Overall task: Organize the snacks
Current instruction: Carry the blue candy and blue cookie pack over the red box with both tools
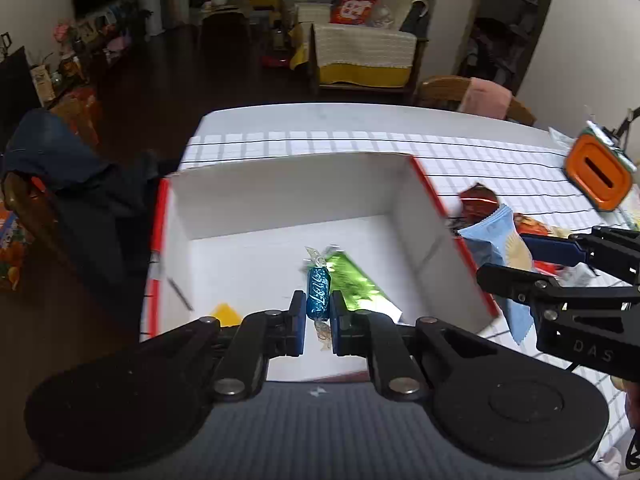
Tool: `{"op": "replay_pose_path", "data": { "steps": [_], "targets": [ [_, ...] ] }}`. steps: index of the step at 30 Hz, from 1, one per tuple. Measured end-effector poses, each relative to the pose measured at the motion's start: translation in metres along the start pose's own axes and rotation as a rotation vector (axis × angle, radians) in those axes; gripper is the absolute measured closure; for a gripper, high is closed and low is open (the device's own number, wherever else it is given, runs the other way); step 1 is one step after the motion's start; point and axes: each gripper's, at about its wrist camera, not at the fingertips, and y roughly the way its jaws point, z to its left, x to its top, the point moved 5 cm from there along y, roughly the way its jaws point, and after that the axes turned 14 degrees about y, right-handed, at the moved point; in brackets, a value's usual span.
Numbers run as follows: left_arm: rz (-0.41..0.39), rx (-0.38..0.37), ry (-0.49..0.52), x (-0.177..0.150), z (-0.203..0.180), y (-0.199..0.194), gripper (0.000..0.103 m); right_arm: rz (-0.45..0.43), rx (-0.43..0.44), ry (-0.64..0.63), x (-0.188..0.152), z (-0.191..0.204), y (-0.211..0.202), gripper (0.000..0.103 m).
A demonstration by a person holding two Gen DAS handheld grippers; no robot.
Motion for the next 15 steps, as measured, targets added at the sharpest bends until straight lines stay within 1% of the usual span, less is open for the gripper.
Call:
{"op": "replay_pose_path", "data": {
  "steps": [7, 15],
  "targets": [
    [0.036, 0.034, -0.015, -0.007, 0.036, 0.018, 0.091, 0.039, -0.036, -0.033, 0.005, 0.023, 0.041, 0.056],
    [0.074, 0.048, 0.038, -0.006, 0.048, 0.042, 0.091, 0.135, -0.049, -0.056, 0.001, 0.038, 0.087, 0.056]
  ]
}}
